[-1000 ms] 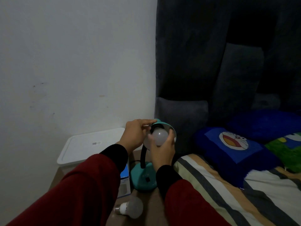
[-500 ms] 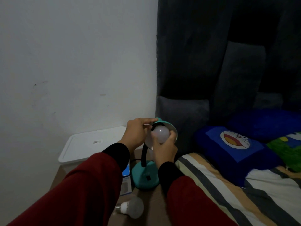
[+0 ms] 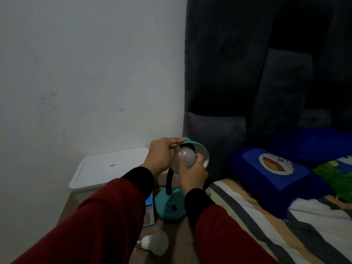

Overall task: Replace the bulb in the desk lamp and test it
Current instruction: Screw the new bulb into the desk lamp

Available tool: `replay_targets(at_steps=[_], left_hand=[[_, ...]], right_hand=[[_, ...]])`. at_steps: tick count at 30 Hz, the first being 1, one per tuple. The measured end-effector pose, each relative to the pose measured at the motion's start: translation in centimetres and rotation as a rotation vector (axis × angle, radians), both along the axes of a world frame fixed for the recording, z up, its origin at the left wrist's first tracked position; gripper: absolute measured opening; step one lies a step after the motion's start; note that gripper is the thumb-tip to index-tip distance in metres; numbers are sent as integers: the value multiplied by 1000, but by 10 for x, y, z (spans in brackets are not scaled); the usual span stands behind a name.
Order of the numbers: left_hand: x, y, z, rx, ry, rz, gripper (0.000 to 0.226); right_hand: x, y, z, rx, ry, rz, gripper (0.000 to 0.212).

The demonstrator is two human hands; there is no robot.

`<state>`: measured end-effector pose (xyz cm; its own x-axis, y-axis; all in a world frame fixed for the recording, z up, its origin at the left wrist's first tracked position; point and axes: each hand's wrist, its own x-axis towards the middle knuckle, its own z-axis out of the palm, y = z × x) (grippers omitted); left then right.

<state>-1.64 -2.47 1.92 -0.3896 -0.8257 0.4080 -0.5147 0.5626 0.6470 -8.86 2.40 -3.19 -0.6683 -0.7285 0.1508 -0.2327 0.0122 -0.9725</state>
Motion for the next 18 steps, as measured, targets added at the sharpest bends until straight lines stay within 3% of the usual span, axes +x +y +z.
replay_targets(at_steps=[3,7,9,13,16,18], left_hand=[[0,-1,0,6,0,-4,37],[1,-1,0,-4,2,-17,36],[1,-1,1,-11,2,-16,35],[0,-1,-1,5,15,-7,35],[-1,-1,-1,11,16,-3,37],[0,-1,0,10,10,-3,36]], right_hand=[[-2,0,1,-29,-8,9,74],[-4,0,-2,-55,-72,-3,58],[-5,1,0,-39,-136,-29,63],[-2,3,-1,-57,18,4,66],[0,1,2,-19,-108,-14,56],[0,0,5,0,-140,-33,63]])
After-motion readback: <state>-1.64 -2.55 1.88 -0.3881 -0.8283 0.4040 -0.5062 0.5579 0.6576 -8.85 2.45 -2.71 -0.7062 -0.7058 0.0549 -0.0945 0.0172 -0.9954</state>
